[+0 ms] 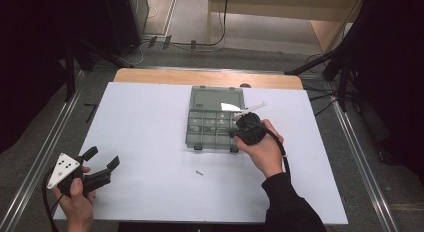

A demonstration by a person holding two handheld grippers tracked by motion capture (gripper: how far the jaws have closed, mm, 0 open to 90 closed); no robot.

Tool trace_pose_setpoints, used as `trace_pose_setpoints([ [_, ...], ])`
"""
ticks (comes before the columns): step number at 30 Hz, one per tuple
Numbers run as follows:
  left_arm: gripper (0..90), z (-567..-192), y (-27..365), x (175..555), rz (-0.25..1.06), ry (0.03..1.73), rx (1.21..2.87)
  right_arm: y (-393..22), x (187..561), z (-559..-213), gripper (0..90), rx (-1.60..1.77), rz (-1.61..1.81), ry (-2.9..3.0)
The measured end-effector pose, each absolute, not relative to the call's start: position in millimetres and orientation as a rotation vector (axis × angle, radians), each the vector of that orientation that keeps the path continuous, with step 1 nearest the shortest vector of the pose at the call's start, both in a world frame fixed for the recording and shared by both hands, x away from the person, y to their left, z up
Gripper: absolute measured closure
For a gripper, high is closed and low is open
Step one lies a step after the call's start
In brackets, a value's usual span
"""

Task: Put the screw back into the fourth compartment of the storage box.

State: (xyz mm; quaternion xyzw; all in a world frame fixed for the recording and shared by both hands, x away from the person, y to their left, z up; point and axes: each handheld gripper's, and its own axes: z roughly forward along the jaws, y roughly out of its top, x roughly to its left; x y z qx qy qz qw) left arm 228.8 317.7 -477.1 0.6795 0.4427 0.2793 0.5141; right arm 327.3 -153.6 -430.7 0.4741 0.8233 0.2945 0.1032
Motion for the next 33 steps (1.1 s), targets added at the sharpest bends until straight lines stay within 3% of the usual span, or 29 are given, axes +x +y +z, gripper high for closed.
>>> trace_pose_setpoints([
  [33, 16.3, -477.2, 318.6, 229.4, 0.665, 1.06, 1.626, -170.1, 395.1, -454.2, 90.0, 1.582, 0.719, 2.354],
])
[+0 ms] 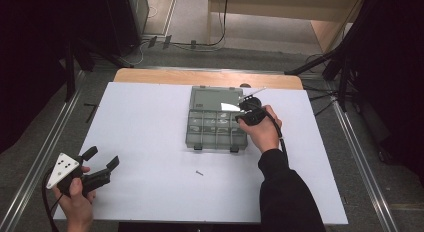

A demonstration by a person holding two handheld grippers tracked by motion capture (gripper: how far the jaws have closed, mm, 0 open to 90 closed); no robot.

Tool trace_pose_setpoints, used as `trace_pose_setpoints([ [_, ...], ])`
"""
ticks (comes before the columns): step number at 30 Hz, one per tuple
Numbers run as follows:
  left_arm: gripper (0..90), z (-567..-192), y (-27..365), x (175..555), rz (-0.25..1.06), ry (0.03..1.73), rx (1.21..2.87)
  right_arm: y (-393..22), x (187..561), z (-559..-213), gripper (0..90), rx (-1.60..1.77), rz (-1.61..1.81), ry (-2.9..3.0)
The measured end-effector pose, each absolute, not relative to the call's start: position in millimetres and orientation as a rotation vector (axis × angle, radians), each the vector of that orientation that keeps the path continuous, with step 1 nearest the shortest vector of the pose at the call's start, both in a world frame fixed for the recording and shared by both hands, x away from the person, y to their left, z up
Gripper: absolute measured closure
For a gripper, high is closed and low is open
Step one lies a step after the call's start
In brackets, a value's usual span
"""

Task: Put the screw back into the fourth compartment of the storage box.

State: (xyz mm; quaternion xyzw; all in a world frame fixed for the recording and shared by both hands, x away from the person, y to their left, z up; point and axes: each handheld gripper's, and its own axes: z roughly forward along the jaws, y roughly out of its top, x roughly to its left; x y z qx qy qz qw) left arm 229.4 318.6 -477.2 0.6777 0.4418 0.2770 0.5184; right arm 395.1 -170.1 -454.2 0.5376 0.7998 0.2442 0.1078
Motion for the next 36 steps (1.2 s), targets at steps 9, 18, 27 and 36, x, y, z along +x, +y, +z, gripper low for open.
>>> trace_pose_setpoints([
  [9, 16.2, -477.1, 320.1, 229.8, 0.666, 1.067, 1.63, -171.1, 398.5, -459.9, 89.6, 1.609, 0.701, 2.363],
  [18, 16.3, -477.4, 319.3, 229.8, 0.666, 1.062, 1.629, -173.0, 392.9, -451.7, 74.5, 1.618, 0.781, 2.353],
  [27, 16.3, -477.7, 318.6, 230.2, 0.662, 1.059, 1.629, -163.0, 373.6, -432.0, 43.8, 1.545, 0.881, 2.395],
  [36, 16.3, -477.4, 317.0, 229.8, 0.661, 1.058, 1.635, -150.8, 351.9, -422.8, 39.5, 1.488, 0.926, 2.41],
])
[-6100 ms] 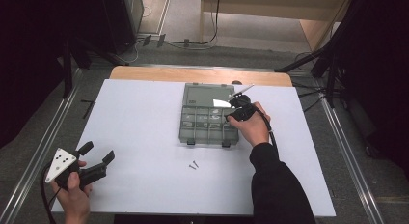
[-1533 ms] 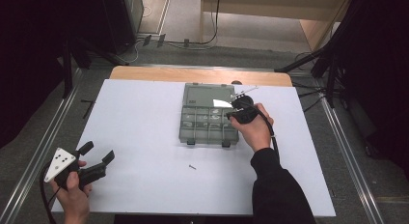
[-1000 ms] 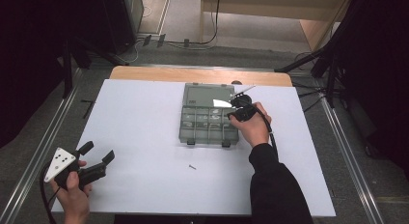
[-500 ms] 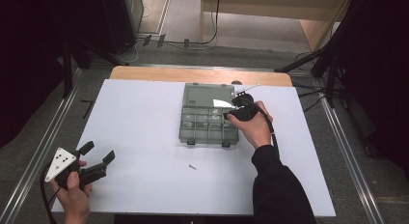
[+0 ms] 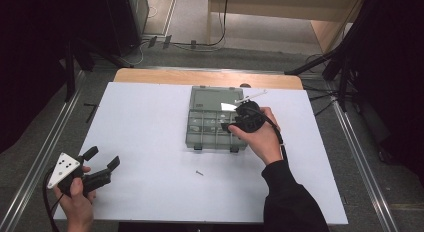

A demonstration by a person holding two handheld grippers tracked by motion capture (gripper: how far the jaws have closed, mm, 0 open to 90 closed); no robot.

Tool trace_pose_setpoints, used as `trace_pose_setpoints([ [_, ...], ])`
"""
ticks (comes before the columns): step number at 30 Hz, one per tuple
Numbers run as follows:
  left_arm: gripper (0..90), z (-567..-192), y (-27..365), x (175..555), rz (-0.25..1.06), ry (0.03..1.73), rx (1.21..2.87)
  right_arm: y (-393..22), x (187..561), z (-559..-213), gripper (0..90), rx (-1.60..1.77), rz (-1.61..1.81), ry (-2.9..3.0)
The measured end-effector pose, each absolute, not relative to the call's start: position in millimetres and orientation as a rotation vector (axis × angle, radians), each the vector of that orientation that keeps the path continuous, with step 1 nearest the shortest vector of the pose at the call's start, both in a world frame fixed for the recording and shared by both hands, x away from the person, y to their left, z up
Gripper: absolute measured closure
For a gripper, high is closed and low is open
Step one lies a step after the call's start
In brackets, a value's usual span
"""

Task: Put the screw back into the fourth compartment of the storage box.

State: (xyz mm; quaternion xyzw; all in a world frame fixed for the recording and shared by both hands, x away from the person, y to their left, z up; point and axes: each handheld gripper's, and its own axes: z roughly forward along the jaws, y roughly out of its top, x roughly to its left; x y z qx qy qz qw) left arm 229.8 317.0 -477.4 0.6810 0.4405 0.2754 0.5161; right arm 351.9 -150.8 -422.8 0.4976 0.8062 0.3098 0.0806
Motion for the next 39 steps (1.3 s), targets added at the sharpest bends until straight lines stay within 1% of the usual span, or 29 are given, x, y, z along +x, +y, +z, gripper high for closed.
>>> trace_pose_setpoints([
  [2, 16.3, -477.2, 317.0, 229.6, 0.661, 1.058, 1.644, -143.6, 341.9, -424.0, 38.9, 1.458, 0.919, 2.436],
  [12, 16.3, -477.3, 316.6, 229.9, 0.659, 1.057, 1.643, -127.6, 314.7, -428.9, 38.4, 1.406, 0.943, 2.472],
  [17, 16.3, -477.1, 316.8, 229.8, 0.658, 1.056, 1.643, -117.9, 302.4, -437.6, 39.9, 1.369, 0.944, 2.512],
  [18, 16.3, -477.2, 317.0, 229.9, 0.658, 1.054, 1.639, -113.2, 298.1, -441.1, 41.8, 1.364, 0.936, 2.53],
  [21, 16.3, -477.3, 317.1, 229.9, 0.656, 1.057, 1.637, -109.2, 294.8, -444.4, 42.8, 1.339, 0.931, 2.55],
  [26, 16.3, -477.1, 316.8, 229.9, 0.656, 1.054, 1.637, -96.5, 286.6, -452.6, 48.8, 1.313, 0.921, 2.613],
  [28, 16.3, -477.1, 316.9, 229.9, 0.655, 1.053, 1.635, -94.3, 285.4, -454.2, 49.5, 1.303, 0.921, 2.624],
  [29, 16.3, -476.9, 317.1, 229.8, 0.655, 1.054, 1.636, -89.9, 282.3, -457.6, 52.5, 1.285, 0.909, 2.648],
  [30, 16.3, -476.9, 317.0, 229.7, 0.655, 1.055, 1.636, -89.9, 282.3, -457.6, 52.5, 1.285, 0.909, 2.648],
  [31, 16.3, -476.9, 317.3, 229.7, 0.656, 1.054, 1.637, -86.2, 280.3, -461.1, 55.4, 1.265, 0.897, 2.668],
  [32, 16.3, -476.9, 317.3, 229.7, 0.656, 1.054, 1.637, -86.2, 280.3, -461.1, 55.4, 1.265, 0.897, 2.668],
  [39, 16.3, -476.8, 317.9, 229.8, 0.655, 1.057, 1.637, -74.5, 275.4, -474.2, 65.8, 1.23, 0.872, 2.736],
])
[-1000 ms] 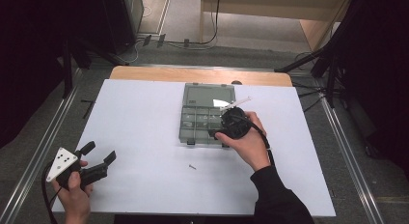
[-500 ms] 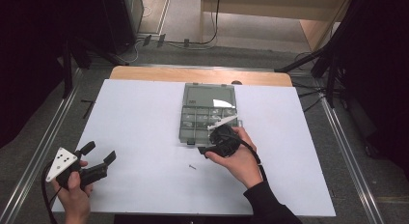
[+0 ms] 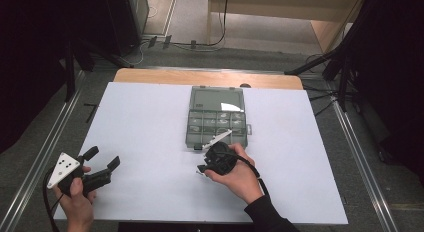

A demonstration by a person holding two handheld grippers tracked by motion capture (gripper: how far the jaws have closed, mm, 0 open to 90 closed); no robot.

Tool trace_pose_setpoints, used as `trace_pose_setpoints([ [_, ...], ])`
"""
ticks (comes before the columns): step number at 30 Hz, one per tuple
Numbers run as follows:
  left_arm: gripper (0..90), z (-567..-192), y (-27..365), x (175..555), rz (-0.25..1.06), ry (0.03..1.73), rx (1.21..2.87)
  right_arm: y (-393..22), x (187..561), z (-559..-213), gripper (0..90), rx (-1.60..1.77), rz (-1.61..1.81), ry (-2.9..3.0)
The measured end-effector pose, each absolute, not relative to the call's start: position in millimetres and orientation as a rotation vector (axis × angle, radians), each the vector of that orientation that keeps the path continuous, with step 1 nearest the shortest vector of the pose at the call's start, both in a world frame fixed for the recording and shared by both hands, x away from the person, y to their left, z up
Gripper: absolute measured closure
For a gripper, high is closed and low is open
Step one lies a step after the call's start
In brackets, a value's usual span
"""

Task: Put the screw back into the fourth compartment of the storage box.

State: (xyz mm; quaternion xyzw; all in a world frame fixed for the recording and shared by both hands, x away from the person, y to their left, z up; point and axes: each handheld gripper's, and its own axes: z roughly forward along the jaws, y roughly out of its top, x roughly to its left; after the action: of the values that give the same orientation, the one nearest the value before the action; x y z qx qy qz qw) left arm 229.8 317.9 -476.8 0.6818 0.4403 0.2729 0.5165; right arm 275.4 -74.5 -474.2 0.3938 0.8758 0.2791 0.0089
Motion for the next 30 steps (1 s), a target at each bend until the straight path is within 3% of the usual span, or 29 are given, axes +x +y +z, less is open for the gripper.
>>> trace_pose_setpoints([
  [6, 16.3, -476.7, 317.6, 229.8, 0.656, 1.056, 1.638, -67.6, 272.6, -481.8, 76.0, 1.185, 0.84, 2.772],
  [24, 16.3, -476.1, 315.5, 229.1, 0.656, 1.054, 1.645, -56.1, 265.6, -491.1, 89.7, 1.078, 0.755, 2.753],
  [30, 16.3, -476.9, 315.5, 229.9, 0.655, 1.052, 1.642, -55.5, 265.6, -490.5, 90.0, 1.094, 0.75, 2.746],
])
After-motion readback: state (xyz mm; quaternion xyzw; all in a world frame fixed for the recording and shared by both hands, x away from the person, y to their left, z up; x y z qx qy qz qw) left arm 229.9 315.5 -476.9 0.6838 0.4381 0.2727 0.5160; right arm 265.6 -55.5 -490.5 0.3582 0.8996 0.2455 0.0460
